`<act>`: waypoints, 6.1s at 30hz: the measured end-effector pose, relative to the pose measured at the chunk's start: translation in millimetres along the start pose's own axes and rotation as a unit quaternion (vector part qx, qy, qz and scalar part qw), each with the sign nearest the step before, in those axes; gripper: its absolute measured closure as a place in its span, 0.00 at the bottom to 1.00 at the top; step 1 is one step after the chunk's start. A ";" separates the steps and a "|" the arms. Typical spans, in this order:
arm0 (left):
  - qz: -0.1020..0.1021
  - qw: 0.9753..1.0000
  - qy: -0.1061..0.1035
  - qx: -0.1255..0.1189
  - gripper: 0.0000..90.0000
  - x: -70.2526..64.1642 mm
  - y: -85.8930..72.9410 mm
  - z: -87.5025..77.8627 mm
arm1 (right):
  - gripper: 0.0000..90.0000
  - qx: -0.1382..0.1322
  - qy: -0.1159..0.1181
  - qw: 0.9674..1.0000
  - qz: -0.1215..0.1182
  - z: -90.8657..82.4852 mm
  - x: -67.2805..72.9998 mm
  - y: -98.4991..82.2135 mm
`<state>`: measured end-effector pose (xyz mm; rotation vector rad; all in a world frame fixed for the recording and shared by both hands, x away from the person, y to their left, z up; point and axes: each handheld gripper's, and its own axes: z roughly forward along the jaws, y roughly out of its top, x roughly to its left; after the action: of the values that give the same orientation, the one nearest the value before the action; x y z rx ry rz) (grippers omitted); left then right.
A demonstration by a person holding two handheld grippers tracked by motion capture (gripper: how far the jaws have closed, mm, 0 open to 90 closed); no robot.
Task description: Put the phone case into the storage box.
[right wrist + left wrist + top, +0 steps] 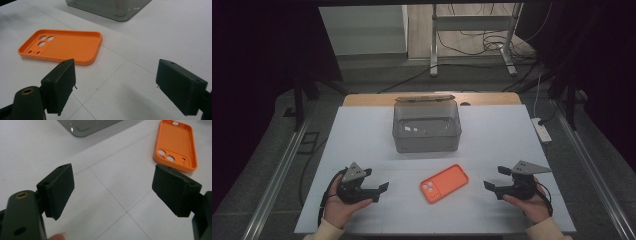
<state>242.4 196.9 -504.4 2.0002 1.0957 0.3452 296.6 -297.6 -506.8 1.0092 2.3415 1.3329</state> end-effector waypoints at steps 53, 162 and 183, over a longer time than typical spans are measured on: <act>0.082 0.994 -0.060 0.045 0.21 -41.9 82.6 48.3 | 0.18 0.004 0.007 1.000 -0.002 2.4 0.3 1.1; 0.156 0.963 -0.116 0.186 0.26 -78.9 130.3 159.5 | 0.18 0.024 0.007 1.000 -0.011 6.3 -1.4 -1.3; 0.164 0.954 -0.121 0.222 0.37 -77.3 129.1 168.9 | 0.18 0.024 0.008 1.000 -0.010 6.5 -1.3 -1.2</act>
<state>367.8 8.7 -502.7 2.5537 0.7256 0.0143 300.5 -294.6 -511.5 0.9881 2.3992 1.2889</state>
